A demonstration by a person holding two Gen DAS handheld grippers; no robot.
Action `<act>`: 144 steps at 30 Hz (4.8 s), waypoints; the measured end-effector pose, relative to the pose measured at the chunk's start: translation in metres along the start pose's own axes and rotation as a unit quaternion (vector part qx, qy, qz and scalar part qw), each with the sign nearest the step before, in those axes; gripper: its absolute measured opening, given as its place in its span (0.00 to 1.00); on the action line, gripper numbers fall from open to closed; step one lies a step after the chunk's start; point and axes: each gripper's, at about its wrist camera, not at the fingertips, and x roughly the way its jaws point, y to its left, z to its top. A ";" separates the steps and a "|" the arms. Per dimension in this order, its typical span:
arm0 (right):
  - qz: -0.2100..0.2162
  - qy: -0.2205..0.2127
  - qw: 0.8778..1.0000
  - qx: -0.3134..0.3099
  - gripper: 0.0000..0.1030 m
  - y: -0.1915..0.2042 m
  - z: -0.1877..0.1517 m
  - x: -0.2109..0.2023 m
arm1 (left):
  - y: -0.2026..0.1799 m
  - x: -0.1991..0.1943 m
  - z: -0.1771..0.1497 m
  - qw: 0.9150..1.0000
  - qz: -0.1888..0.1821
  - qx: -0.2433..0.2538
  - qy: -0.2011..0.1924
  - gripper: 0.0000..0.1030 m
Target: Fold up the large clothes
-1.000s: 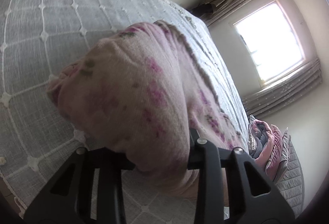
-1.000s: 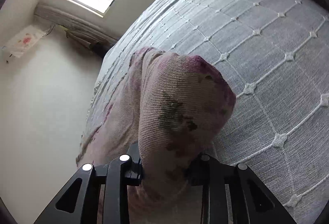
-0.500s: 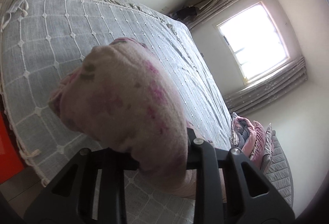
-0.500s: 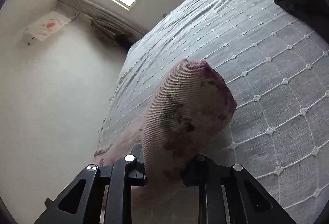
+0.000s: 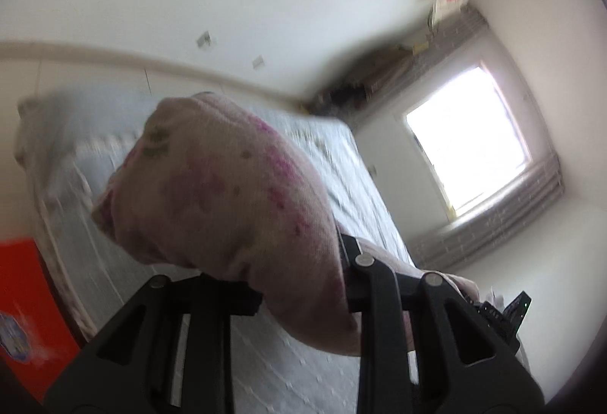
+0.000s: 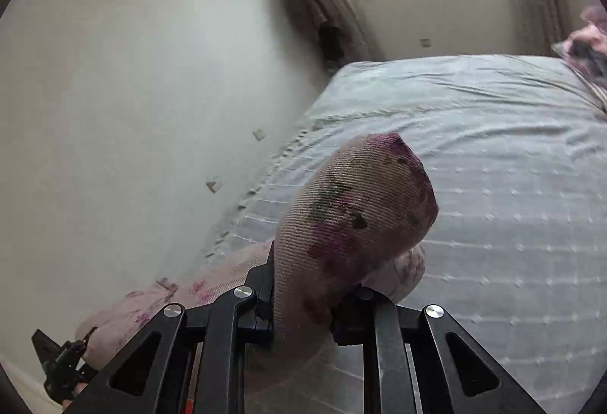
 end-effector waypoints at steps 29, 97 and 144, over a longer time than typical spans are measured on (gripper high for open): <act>0.068 0.186 0.980 0.023 0.65 -0.044 -0.134 0.211 | 0.197 -0.011 -0.171 0.983 0.059 -0.137 -0.107 0.46; 0.125 -0.021 0.927 -0.354 1.00 0.101 -0.321 -0.112 | -0.034 -0.171 -0.308 0.879 0.390 0.234 -0.146 0.99; 0.098 -0.037 0.930 -0.352 1.00 0.097 -0.318 -0.112 | -0.039 -0.158 -0.312 0.879 0.384 0.251 -0.130 0.99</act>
